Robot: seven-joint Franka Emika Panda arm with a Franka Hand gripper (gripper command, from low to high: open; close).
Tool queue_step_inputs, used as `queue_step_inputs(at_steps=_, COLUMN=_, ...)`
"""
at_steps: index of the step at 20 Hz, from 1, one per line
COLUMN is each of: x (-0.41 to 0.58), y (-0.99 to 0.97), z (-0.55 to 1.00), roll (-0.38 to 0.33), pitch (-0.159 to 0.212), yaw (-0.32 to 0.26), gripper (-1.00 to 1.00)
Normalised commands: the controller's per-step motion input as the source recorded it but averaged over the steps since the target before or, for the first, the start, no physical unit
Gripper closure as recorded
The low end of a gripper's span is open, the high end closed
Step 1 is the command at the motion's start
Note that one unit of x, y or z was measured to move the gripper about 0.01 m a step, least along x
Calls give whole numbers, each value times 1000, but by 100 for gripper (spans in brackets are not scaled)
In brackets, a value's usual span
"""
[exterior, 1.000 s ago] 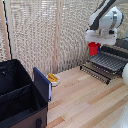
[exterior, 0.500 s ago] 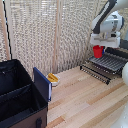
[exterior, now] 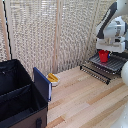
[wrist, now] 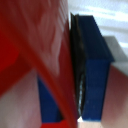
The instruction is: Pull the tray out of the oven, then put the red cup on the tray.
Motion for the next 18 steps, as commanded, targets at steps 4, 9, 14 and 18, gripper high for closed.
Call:
queue_step_inputs(at_steps=4, x=0, y=-7, z=132, roll=16, pitch=0, yaw=-10, gripper=-100)
queue_step_inputs(at_steps=9, x=5, y=-76, z=367, roll=53, pitch=1, yaw=-70, gripper=-100)
queue_step_inputs(at_steps=14, x=26, y=-27, z=735, roll=40, pitch=0, yaw=-83, gripper=-100)
queue_step_inputs(at_steps=18, x=101, y=-6, z=773, roll=68, pitch=13, yaw=-71, gripper=-100)
